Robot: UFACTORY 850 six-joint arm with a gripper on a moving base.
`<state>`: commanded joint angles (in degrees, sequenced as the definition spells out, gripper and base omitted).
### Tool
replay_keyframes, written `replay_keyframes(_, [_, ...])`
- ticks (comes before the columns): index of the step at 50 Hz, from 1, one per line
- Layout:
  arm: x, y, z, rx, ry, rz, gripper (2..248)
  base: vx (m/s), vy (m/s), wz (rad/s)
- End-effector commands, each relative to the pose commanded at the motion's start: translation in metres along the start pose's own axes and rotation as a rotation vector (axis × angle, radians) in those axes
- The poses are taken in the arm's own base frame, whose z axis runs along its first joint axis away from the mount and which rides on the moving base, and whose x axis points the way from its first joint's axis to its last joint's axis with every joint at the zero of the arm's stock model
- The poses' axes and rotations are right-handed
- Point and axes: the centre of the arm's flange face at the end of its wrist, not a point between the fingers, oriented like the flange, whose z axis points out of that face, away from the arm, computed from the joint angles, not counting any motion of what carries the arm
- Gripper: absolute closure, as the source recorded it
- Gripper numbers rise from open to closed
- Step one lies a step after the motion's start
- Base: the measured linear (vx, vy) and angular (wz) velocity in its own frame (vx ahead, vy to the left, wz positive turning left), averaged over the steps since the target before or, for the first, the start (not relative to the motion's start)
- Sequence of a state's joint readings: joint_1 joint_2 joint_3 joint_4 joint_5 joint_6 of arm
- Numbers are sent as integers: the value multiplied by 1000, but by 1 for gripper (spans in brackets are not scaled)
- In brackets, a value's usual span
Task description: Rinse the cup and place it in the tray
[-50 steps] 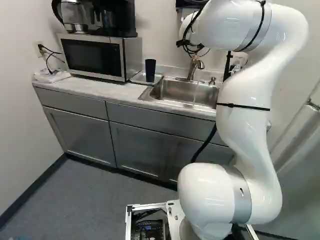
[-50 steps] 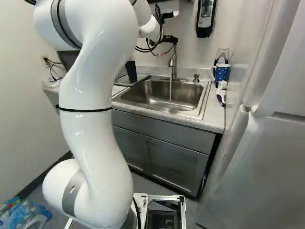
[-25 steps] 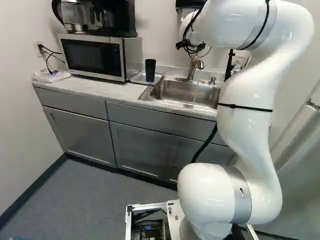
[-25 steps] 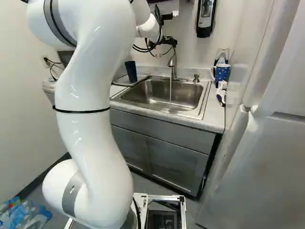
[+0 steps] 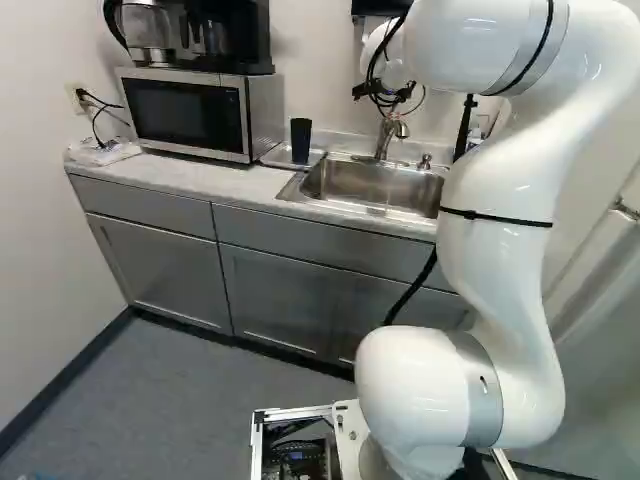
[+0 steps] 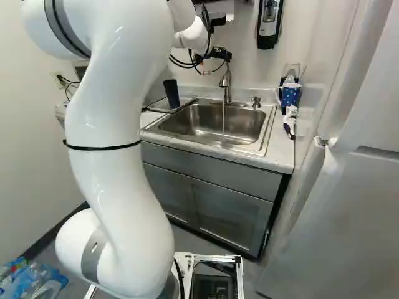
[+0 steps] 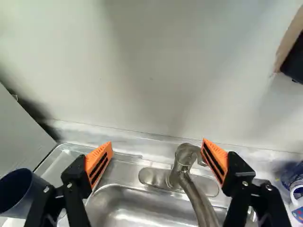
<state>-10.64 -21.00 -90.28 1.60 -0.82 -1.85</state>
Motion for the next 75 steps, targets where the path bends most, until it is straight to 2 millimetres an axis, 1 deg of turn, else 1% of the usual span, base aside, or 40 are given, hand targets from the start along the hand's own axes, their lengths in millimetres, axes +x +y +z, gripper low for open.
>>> replay_keyframes(64, [-11,4,-37,-6,-17,3,3,0,0,0])
replay_keyframes(75, [-14,9,-44,-12,-35,5,3,0,0,0])
